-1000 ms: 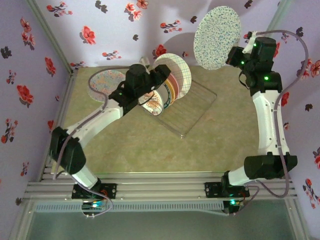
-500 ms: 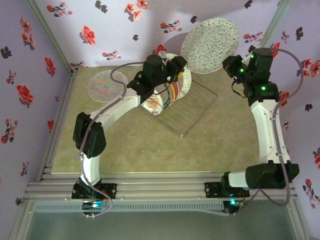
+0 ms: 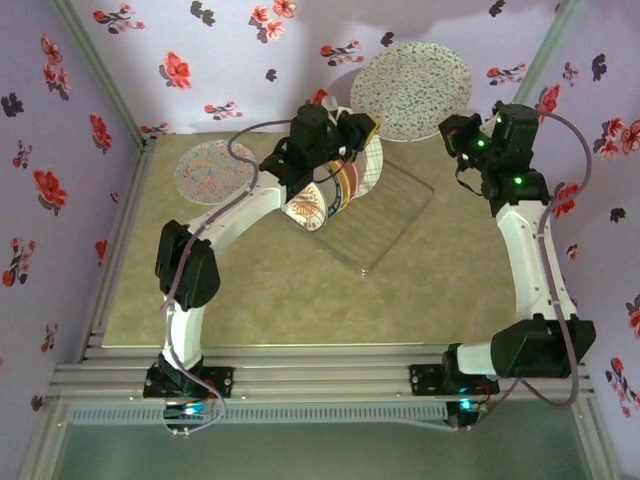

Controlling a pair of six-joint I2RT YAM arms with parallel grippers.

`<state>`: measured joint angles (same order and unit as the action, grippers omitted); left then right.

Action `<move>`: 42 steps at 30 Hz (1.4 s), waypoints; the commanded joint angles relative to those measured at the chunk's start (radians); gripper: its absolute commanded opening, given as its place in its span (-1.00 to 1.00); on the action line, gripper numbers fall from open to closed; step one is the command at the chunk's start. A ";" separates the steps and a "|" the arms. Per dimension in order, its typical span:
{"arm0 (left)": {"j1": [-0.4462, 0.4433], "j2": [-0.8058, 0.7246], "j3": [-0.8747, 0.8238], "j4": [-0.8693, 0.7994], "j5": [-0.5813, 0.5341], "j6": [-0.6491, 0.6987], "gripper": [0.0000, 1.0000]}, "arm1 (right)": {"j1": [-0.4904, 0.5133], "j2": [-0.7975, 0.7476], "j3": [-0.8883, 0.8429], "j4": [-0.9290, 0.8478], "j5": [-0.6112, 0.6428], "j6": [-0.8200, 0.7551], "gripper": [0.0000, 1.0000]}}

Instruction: Unload the plates from the dish rack

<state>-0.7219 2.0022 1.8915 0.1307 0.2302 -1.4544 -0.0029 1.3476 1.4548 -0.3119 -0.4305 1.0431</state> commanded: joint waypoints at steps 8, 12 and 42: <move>0.036 -0.033 0.014 0.072 0.033 0.070 -1.00 | 0.000 -0.033 0.021 0.132 -0.041 -0.039 -0.08; 0.084 -0.085 -0.008 0.087 0.058 0.086 -1.00 | 0.011 -0.083 0.020 0.056 0.031 -0.256 0.31; 0.792 -0.551 -0.999 0.346 0.049 0.121 -1.00 | 0.844 0.056 0.101 0.079 0.532 -1.147 0.60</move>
<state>0.0391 1.4940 0.9123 0.3416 0.2810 -1.3750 0.8116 1.3884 1.5024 -0.2581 0.0471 -0.0452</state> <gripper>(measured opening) 0.065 0.799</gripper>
